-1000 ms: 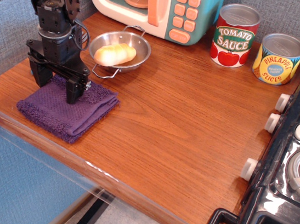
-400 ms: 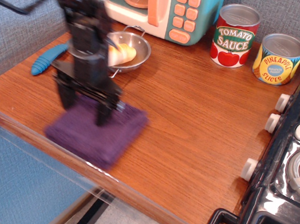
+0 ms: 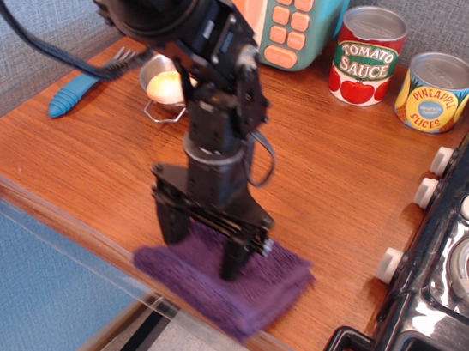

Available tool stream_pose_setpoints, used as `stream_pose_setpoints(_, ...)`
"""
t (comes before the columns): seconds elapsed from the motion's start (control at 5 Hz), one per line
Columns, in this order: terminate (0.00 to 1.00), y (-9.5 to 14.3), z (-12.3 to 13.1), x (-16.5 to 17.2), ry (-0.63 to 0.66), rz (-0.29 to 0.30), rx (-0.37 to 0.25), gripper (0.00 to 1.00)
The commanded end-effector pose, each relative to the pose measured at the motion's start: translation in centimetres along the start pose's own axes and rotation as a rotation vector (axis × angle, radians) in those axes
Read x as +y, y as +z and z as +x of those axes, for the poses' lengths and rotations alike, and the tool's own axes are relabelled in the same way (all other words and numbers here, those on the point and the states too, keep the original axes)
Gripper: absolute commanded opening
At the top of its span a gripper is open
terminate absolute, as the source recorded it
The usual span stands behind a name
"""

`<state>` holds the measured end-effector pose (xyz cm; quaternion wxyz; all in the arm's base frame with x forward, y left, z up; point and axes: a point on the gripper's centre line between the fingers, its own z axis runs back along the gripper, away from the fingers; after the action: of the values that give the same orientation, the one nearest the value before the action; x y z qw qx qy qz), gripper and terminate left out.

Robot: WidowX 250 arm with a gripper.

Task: Move towel to lower right corner

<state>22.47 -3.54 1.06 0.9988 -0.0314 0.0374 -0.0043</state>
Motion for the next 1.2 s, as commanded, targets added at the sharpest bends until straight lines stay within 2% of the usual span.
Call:
stream_pose_setpoints(0.0, 0.0, 1.1, 1.1, -2.2, 0.162, -0.042, -0.029, 1.0)
stream_pose_setpoints(0.2, 0.0, 1.6, 2.9, -1.4, 0.233, -0.047, -0.072, 1.0)
stream_pose_setpoints(0.4, 0.0, 1.4, 5.2, -1.1, 0.229, -0.023, -0.123, 1.0)
stream_pose_setpoints(0.6, 0.0, 0.8, 6.1, -1.7, 0.183, 0.013, -0.141, 1.0)
stream_pose_setpoints(0.8, 0.0, 2.0, 5.5, -2.6, 0.106, 0.002, -0.164, 1.0)
stream_pose_setpoints(1.0, 0.0, 7.0, 4.7, -3.1, 0.018, -0.038, -0.248, 1.0)
